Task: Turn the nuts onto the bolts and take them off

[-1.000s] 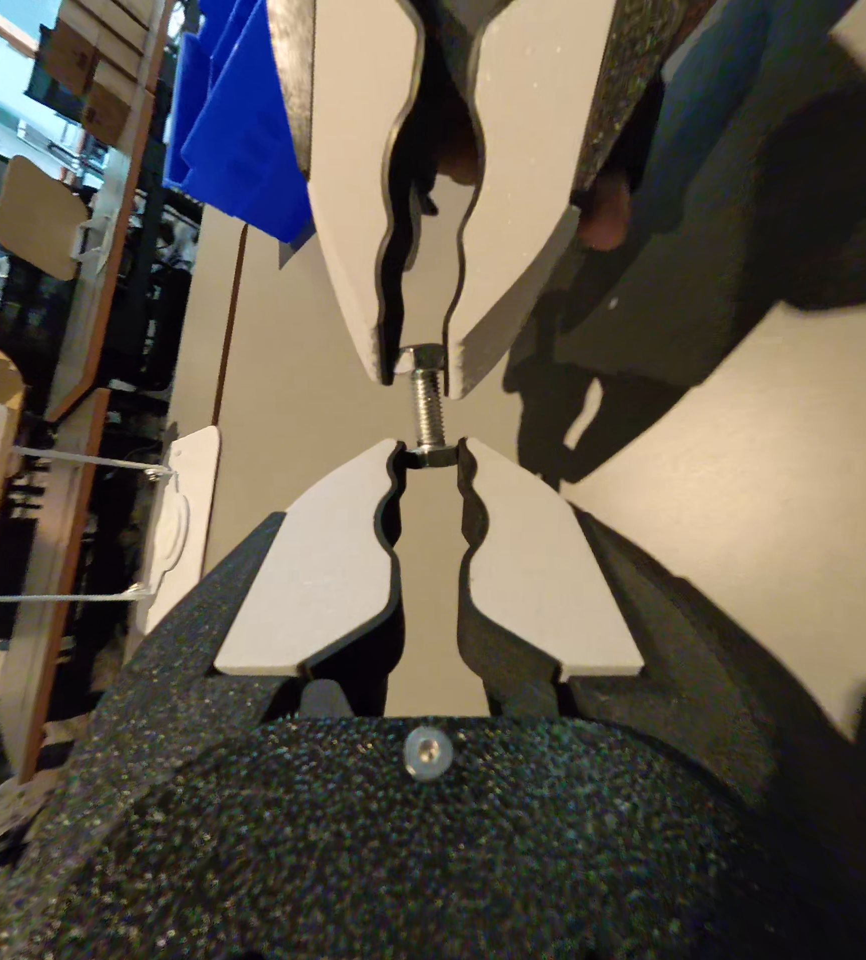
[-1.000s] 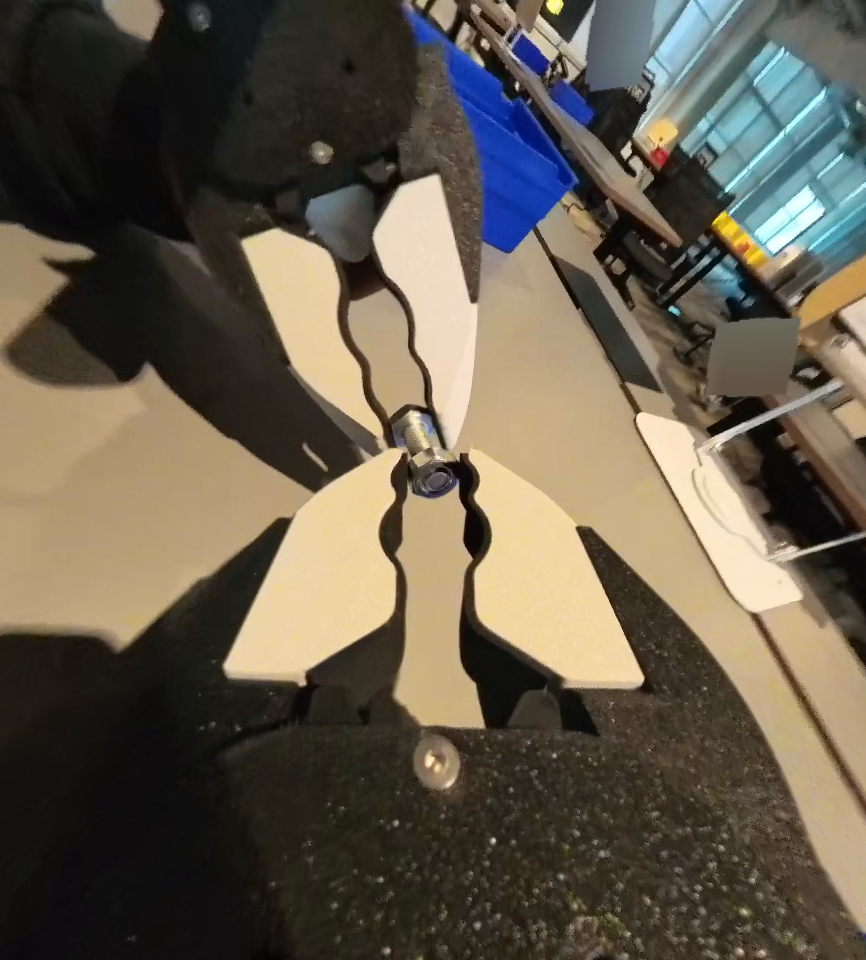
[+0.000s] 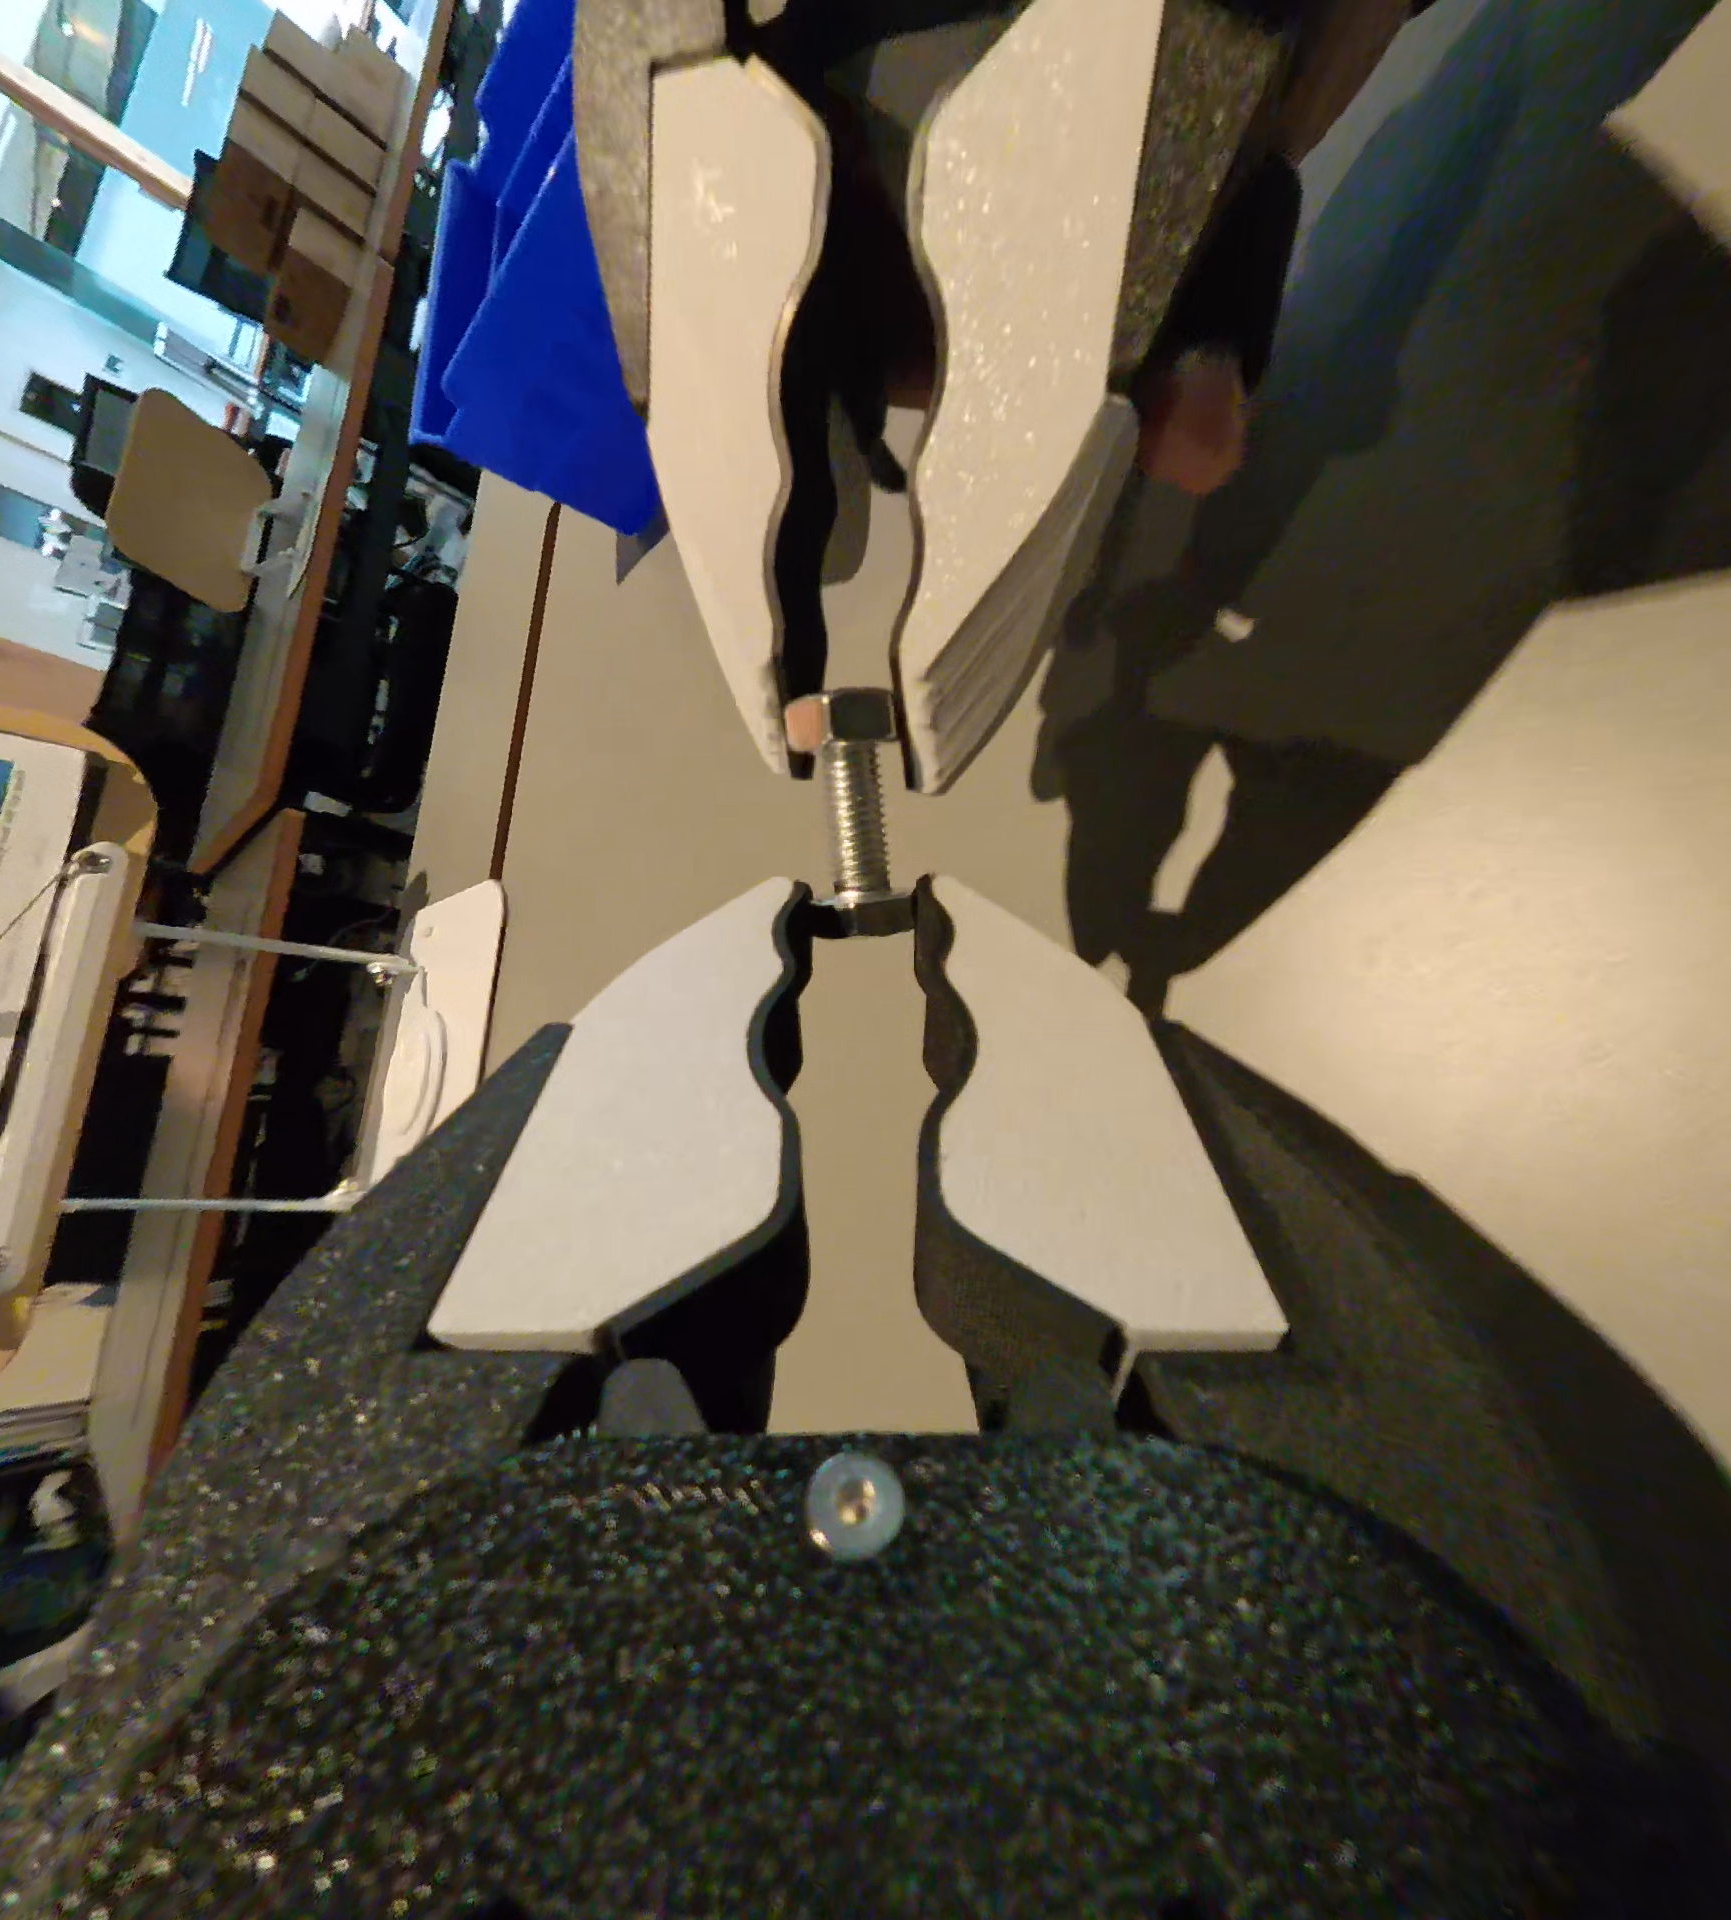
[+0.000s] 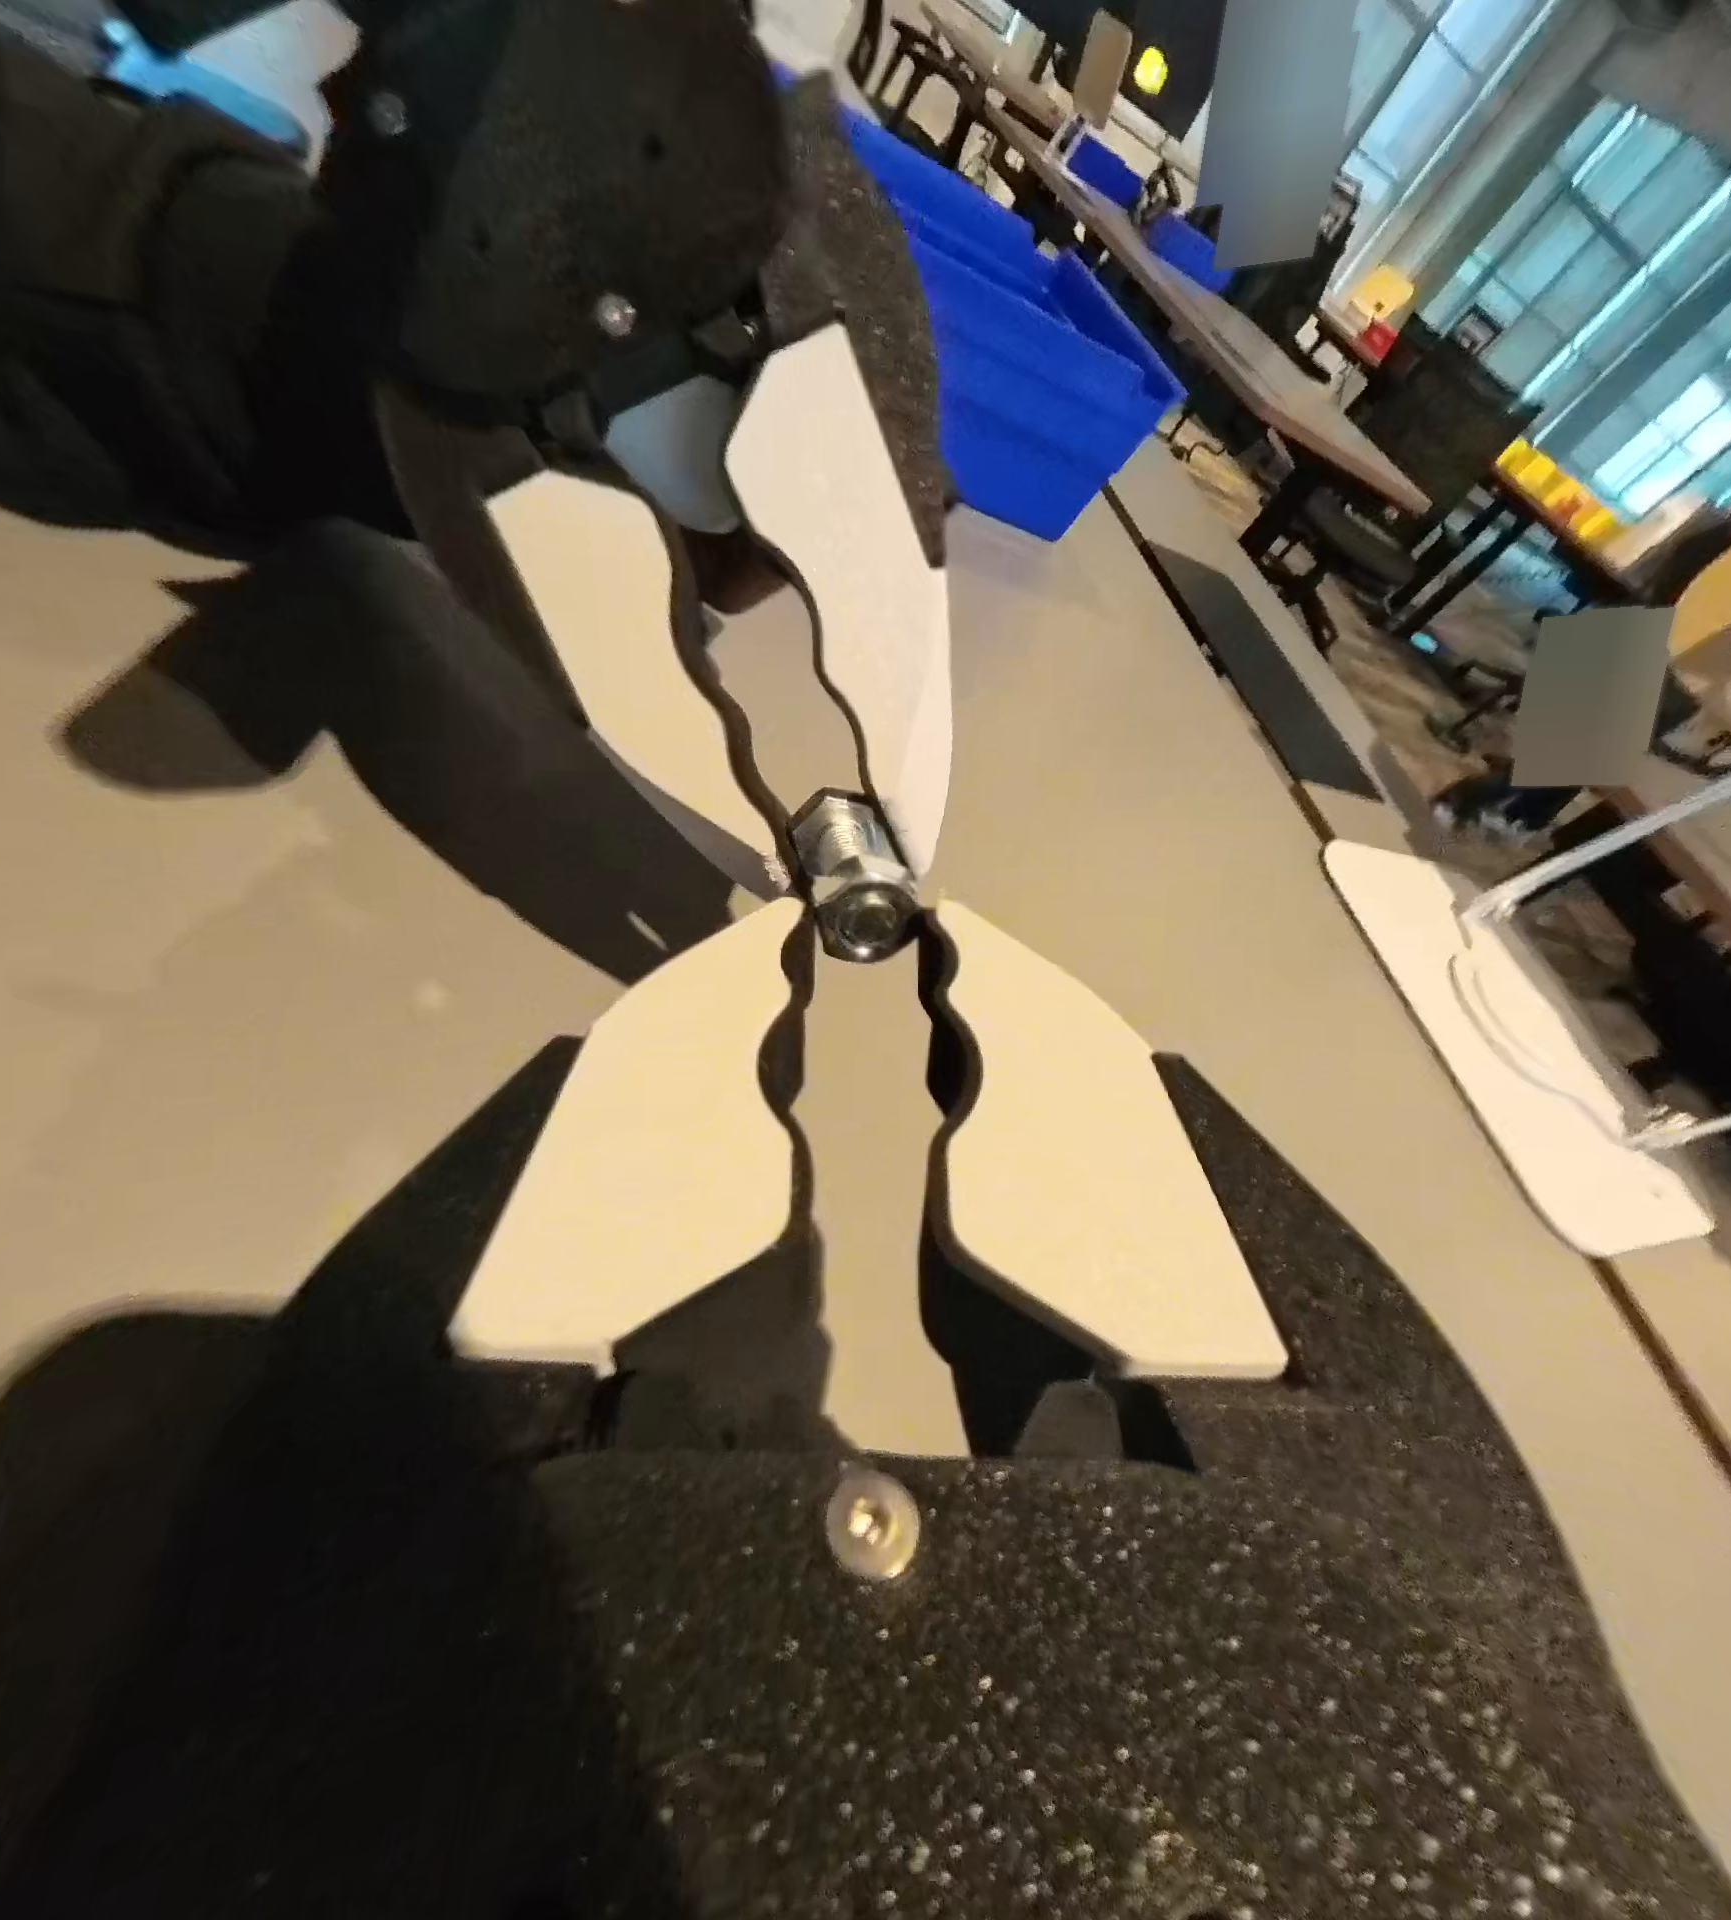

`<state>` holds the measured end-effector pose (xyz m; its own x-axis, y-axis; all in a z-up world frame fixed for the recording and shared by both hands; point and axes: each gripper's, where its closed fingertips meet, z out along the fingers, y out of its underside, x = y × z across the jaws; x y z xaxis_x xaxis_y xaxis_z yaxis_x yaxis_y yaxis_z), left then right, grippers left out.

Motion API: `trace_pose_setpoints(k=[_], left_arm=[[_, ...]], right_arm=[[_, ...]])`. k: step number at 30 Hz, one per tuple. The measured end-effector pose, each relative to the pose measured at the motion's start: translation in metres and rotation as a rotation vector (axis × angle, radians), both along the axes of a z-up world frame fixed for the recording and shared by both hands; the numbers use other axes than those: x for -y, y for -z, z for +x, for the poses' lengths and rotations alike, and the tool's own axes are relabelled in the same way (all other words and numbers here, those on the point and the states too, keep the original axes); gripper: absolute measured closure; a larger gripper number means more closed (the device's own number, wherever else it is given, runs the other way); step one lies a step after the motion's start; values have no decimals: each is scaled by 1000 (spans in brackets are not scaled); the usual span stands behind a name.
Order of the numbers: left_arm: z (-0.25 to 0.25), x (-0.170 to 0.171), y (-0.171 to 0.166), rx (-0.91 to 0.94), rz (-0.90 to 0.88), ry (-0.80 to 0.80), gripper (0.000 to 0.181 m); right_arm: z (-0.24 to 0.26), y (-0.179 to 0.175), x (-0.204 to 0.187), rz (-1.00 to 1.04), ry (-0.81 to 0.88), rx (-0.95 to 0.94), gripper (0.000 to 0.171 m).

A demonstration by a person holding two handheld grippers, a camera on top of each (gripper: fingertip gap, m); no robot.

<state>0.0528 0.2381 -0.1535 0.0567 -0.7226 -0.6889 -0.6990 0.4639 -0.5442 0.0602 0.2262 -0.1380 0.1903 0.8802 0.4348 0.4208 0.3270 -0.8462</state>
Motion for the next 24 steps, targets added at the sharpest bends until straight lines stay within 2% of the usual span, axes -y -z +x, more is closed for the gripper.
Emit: trace_pose_setpoints(k=[2, 5, 9, 11, 17, 20, 23, 24], left_arm=[[-3, -5, 0, -30, 58, -33, 163], [-8, -14, -4, -83, 179, -96, 163], [-6, -15, -11, -59, 202, -115, 162], [-5, -14, -11, -25, 149, -114, 162], [-3, -9, -3, 15, 15, -66, 162], [1, -3, 0, 11, -15, -31, 162], [4, 2, 3, 8, -40, 3, 162], [3, 1, 4, -1, -33, -4, 162]], right_arm=[[-2, 3, -4, -109, 33, -23, 152], [-6, 2, -8, -389, 63, -148, 153], [-5, -9, -7, -699, -30, -339, 149], [0, -14, -12, -665, -24, -358, 134], [8, -14, -11, -197, 22, -149, 132], [3, -11, -3, -65, 6, -74, 135], [-2, -3, 1, -5, -1, -8, 151], [-2, -1, 1, -1, 7, 1, 152]])
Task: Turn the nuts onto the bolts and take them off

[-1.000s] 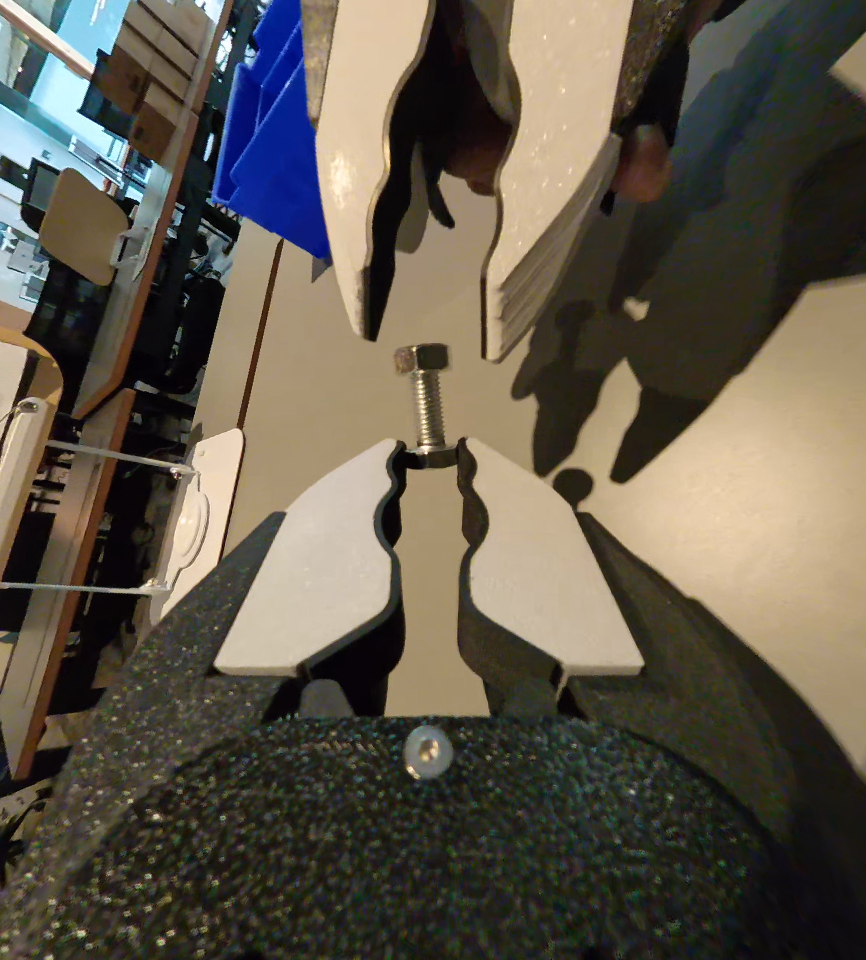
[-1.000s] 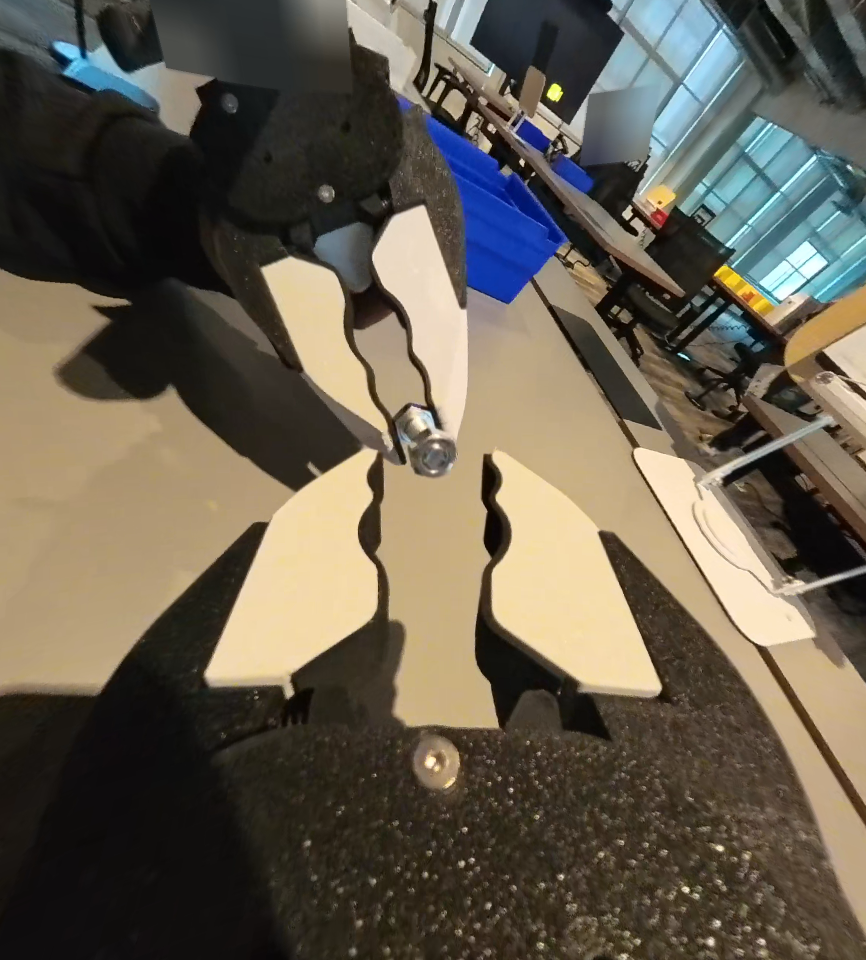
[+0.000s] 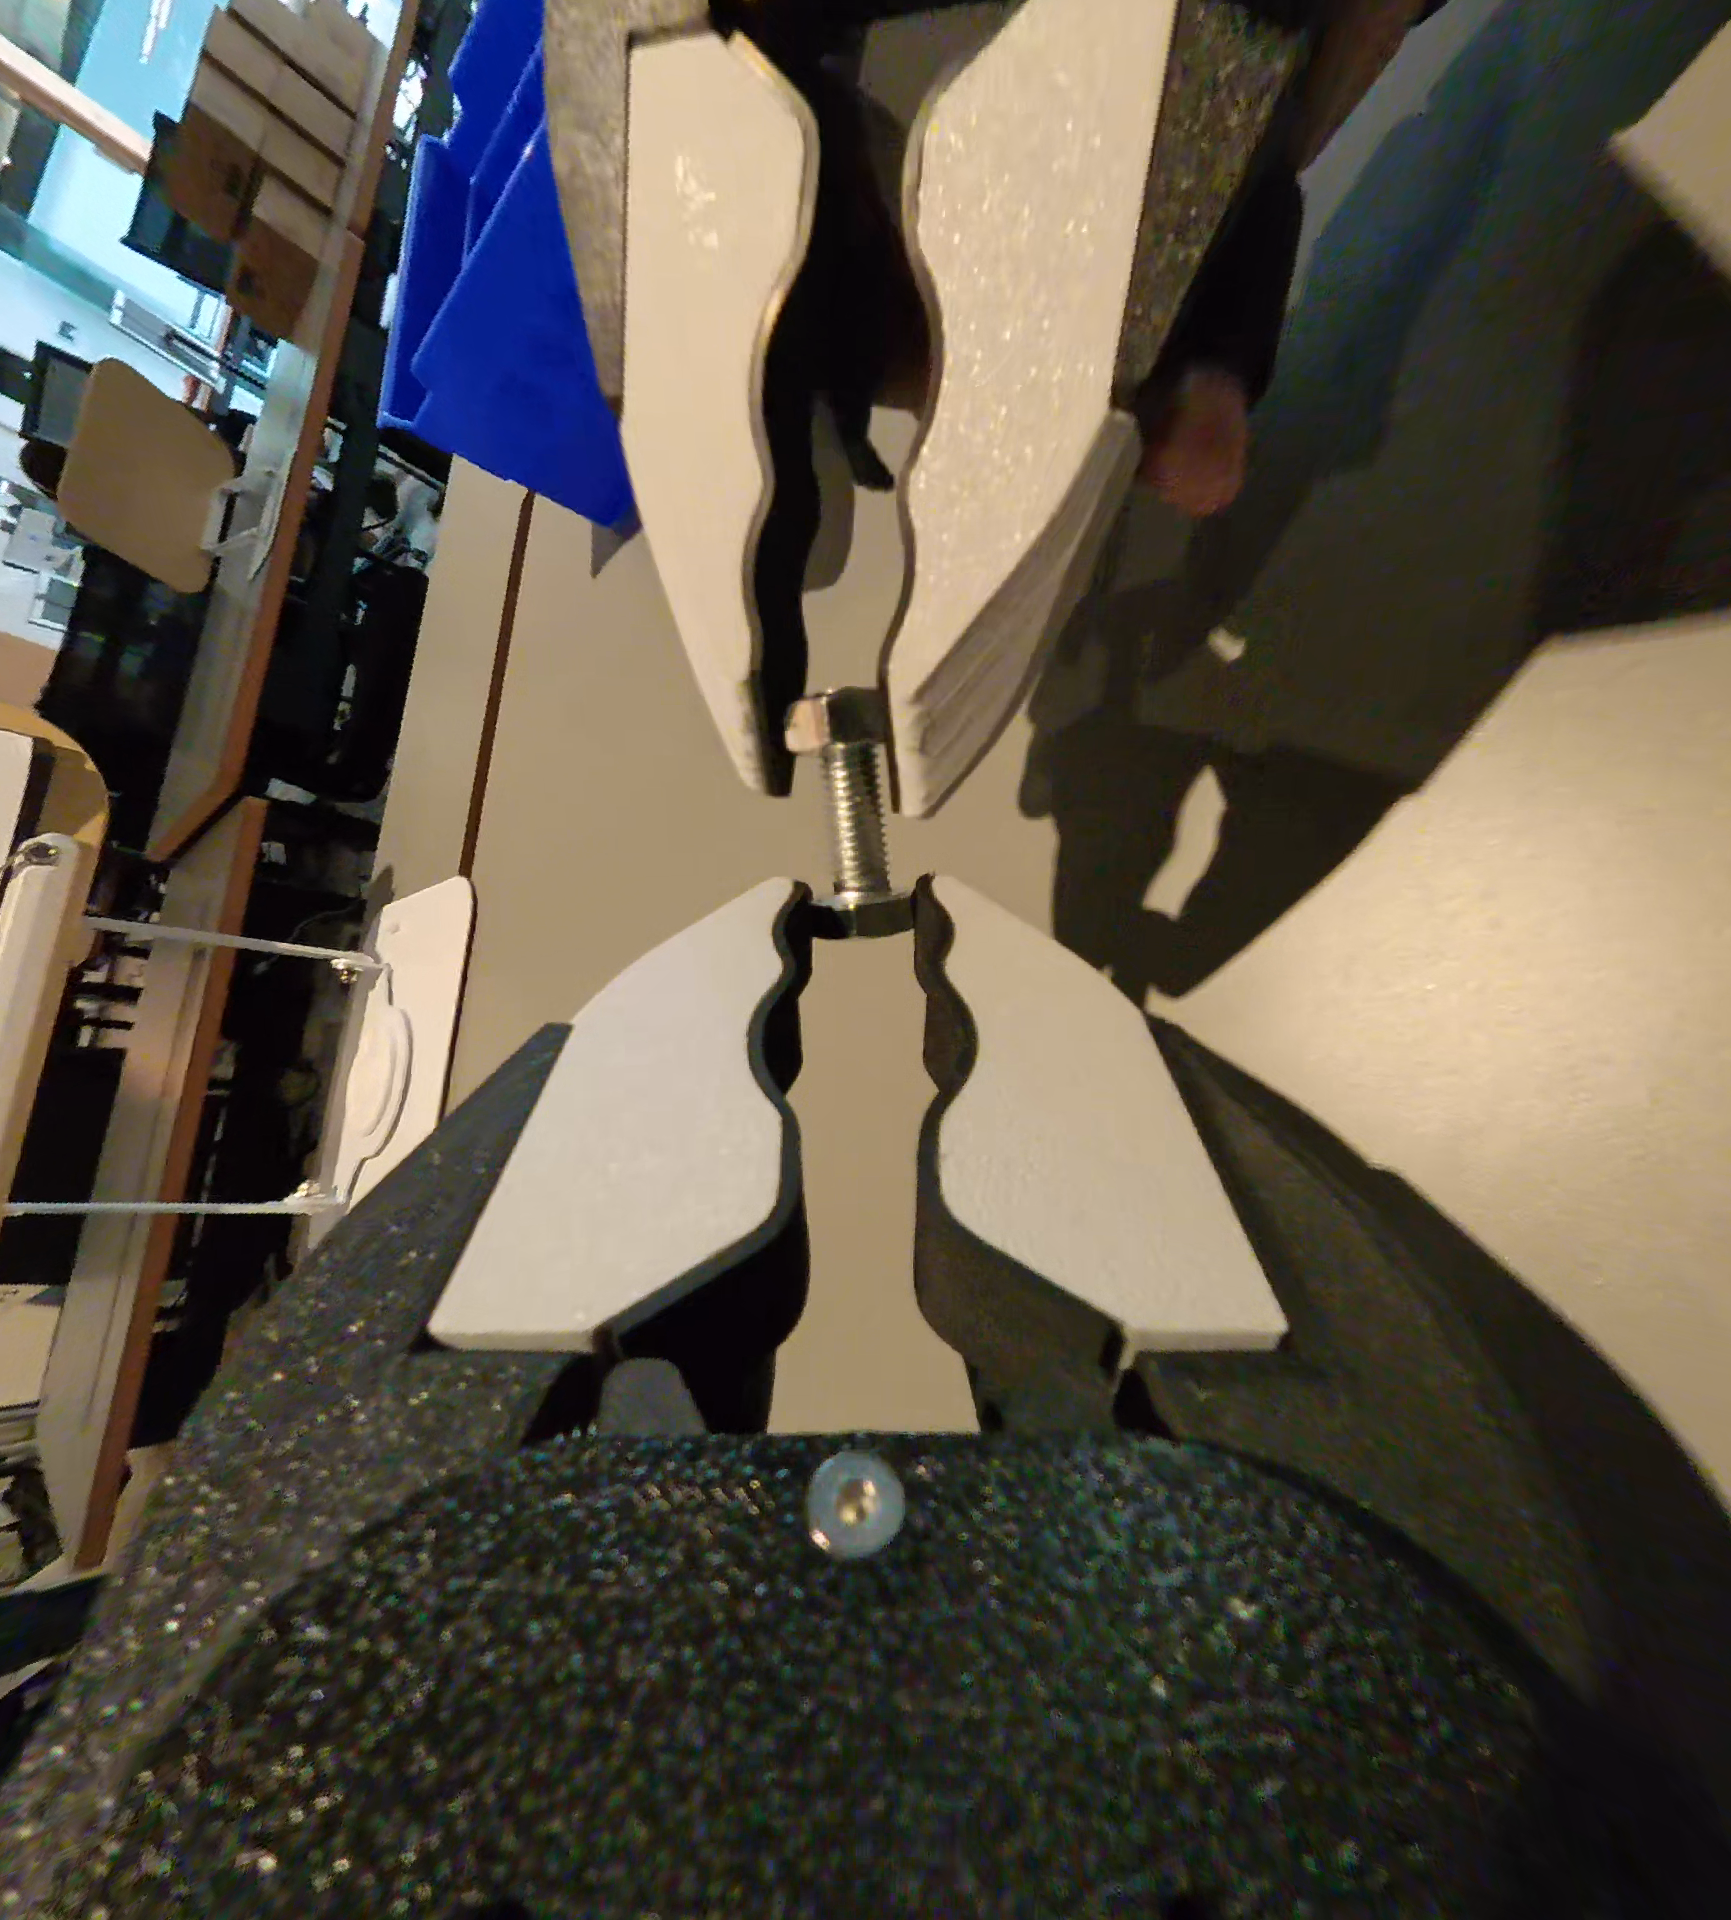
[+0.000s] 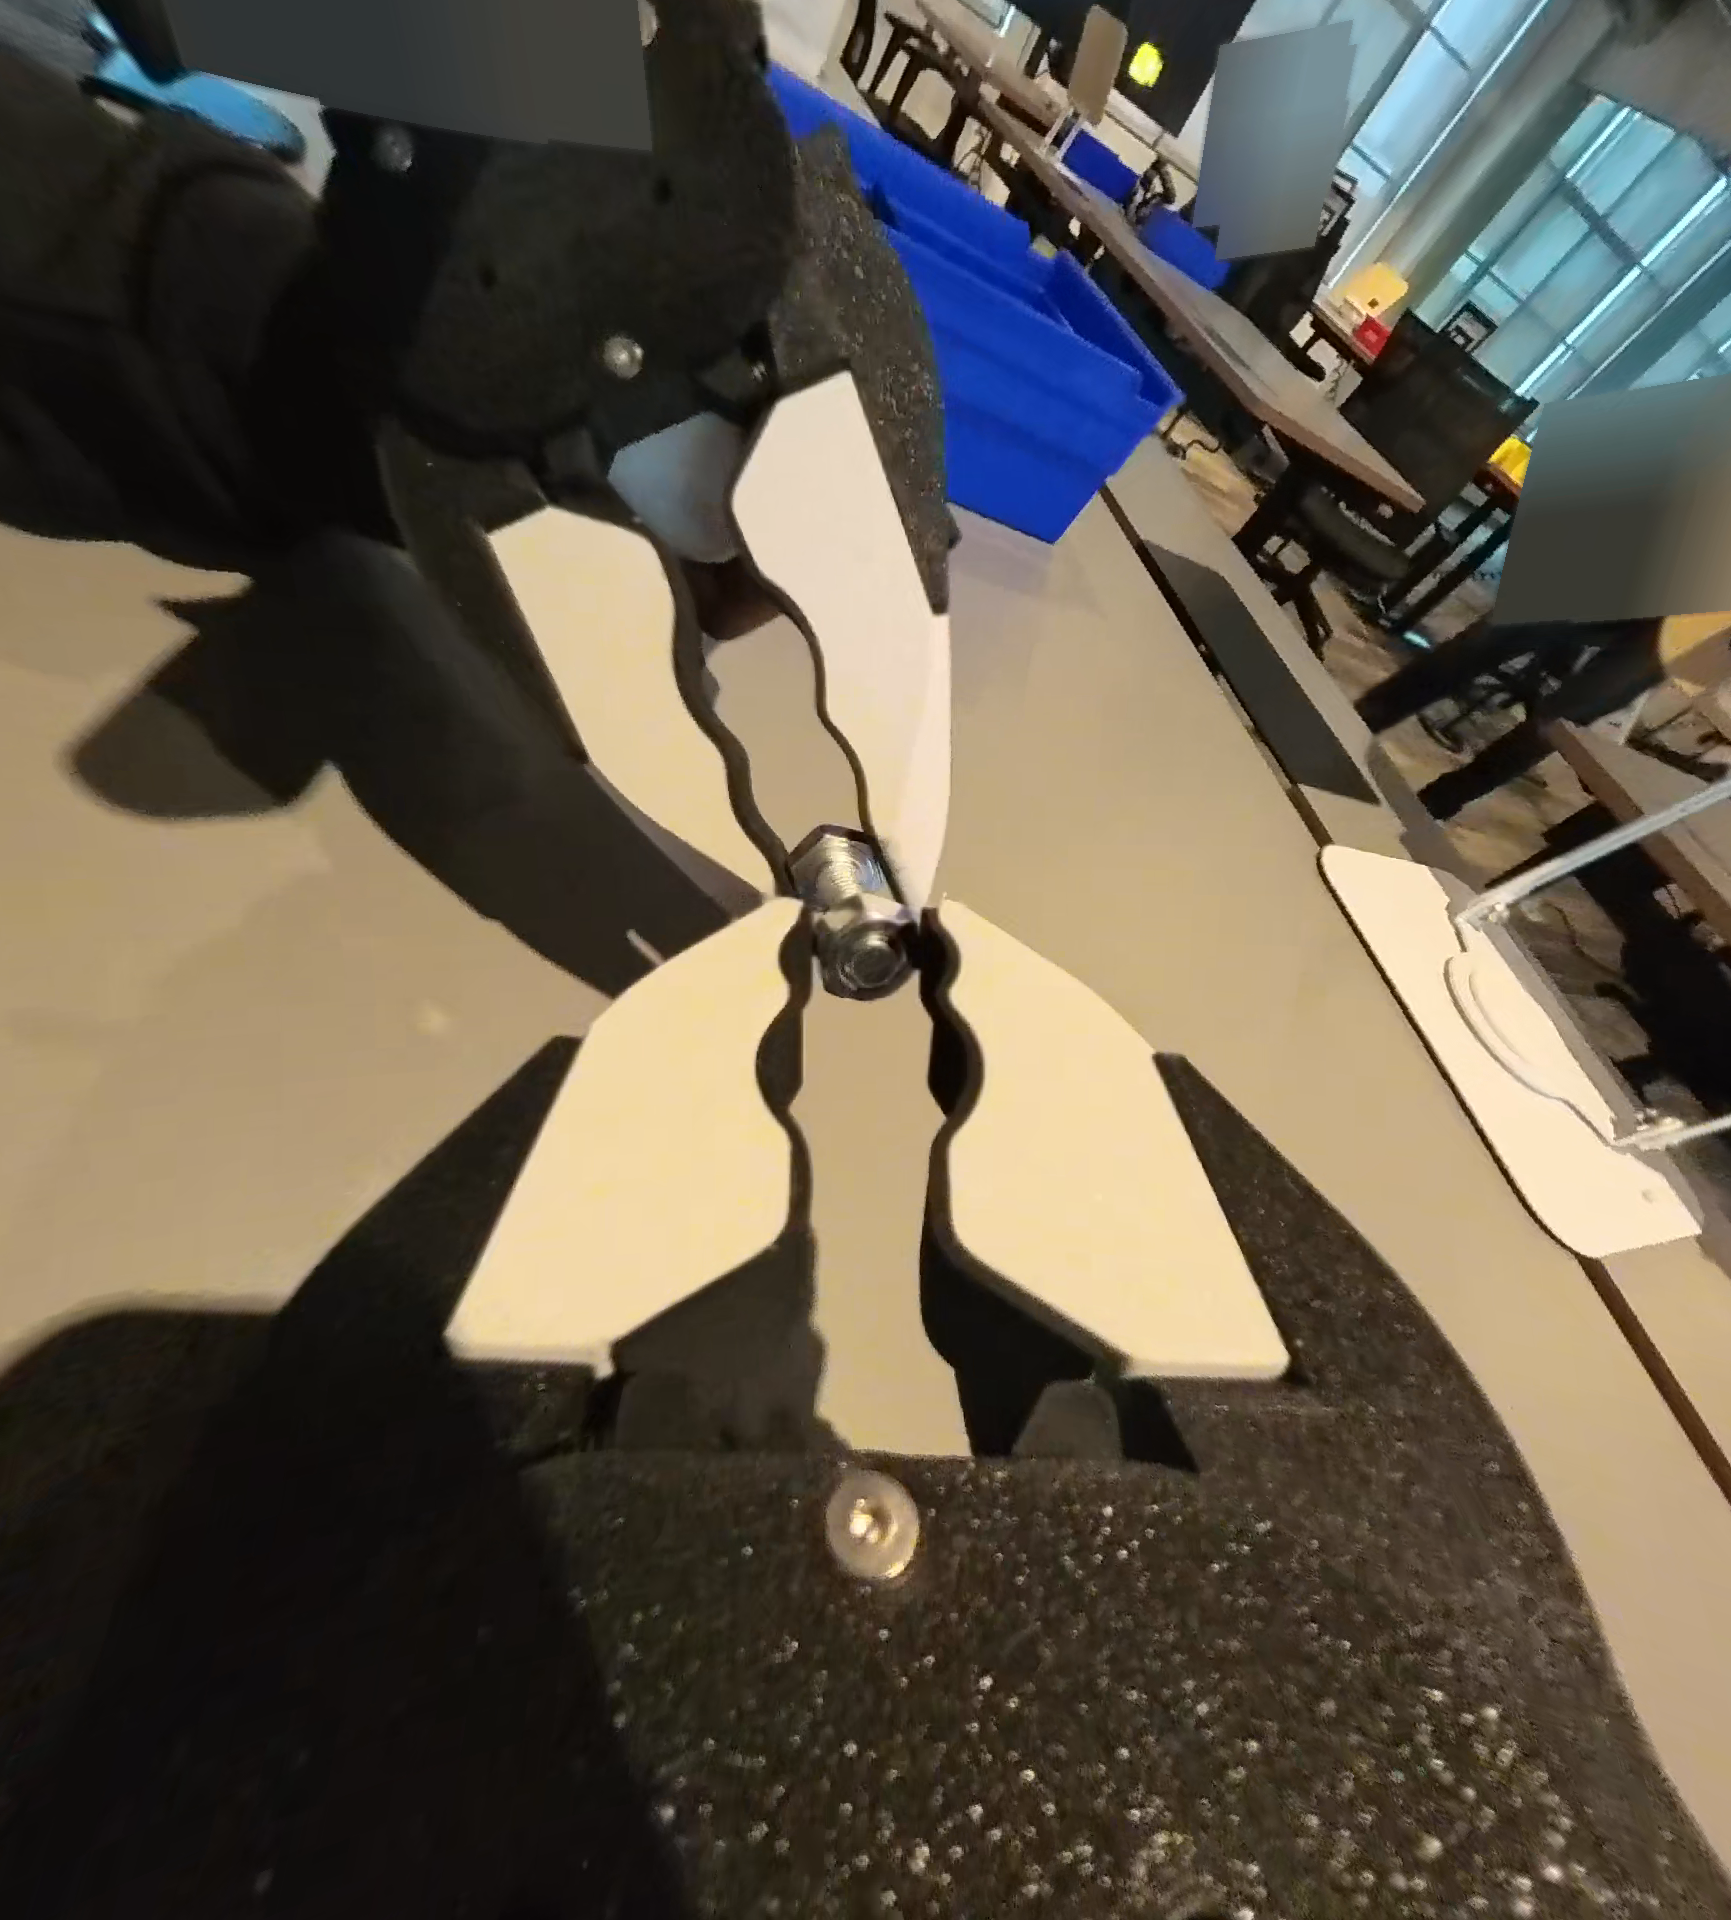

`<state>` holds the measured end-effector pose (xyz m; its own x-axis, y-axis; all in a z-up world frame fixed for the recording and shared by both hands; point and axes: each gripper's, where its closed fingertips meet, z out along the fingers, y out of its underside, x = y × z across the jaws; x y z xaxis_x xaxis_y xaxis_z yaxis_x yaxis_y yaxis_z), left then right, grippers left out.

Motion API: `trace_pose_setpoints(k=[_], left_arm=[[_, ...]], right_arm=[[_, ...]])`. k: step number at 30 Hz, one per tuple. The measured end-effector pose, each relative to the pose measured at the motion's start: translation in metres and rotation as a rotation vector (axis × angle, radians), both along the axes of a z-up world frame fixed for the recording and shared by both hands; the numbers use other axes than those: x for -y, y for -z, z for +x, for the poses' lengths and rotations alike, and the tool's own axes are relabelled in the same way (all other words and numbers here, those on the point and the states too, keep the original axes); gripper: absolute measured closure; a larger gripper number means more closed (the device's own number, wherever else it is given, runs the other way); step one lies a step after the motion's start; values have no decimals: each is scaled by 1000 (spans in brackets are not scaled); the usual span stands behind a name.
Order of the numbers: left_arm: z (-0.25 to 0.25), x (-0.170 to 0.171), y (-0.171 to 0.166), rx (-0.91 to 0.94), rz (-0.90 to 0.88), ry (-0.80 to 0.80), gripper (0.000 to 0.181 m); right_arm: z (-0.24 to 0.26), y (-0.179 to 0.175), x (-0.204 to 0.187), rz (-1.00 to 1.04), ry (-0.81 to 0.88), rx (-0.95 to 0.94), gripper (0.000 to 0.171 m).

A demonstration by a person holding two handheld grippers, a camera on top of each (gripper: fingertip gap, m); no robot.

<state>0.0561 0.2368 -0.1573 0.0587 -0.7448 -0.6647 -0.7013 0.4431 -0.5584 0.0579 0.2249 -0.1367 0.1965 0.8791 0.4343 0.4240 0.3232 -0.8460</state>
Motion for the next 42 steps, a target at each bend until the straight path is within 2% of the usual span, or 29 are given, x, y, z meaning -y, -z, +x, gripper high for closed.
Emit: trace_pose_setpoints(k=[4, 7, 10, 12, 16, 21, 26, 27, 30, 34, 36, 38, 40, 42], left_arm=[[-4, -7, -2, -35, 86, -41, 162], [-7, -13, -5, -80, 186, -83, 162], [-5, -11, -9, -21, 133, -75, 162], [-5, -10, -12, 30, 74, -70, 162], [-7, -8, -10, 71, -18, -48, 163], [-2, 0, -3, 60, -91, -1, 163], [2, 7, 5, 27, -120, 43, 163], [2, 7, 7, 15, -116, 42, 163], [0, 3, 6, 2, -71, 20, 163], [-4, -5, -1, -47, 84, -29, 162], [-5, -7, -2, -65, 127, -41, 162], [-3, -6, -3, -41, 99, -37, 162], [-3, -5, -6, 0, 52, -30, 162], [-4, -3, -7, 36, -7, -20, 163]], right_arm=[[-2, 2, -6, -157, 54, -46, 152], [-5, 0, -9, -459, 69, -189, 152], [-4, -11, -5, -735, -54, -361, 152], [1, -18, -10, -707, -61, -406, 140], [11, -25, -11, -371, -21, -283, 133], [5, -18, 2, -83, -31, -107, 136], [-3, 7, 5, 59, -6, 80, 145], [-3, 8, 3, 62, 16, 92, 151], [-4, 10, -1, -60, 51, 60, 151], [-7, 8, -6, -467, 78, -125, 151], [-8, 6, -5, -709, 30, -241, 151], [-8, -1, 0, -837, -60, -319, 151], [-5, -8, -1, -792, -88, -339, 141], [0, -12, -3, -613, -71, -275, 133]])
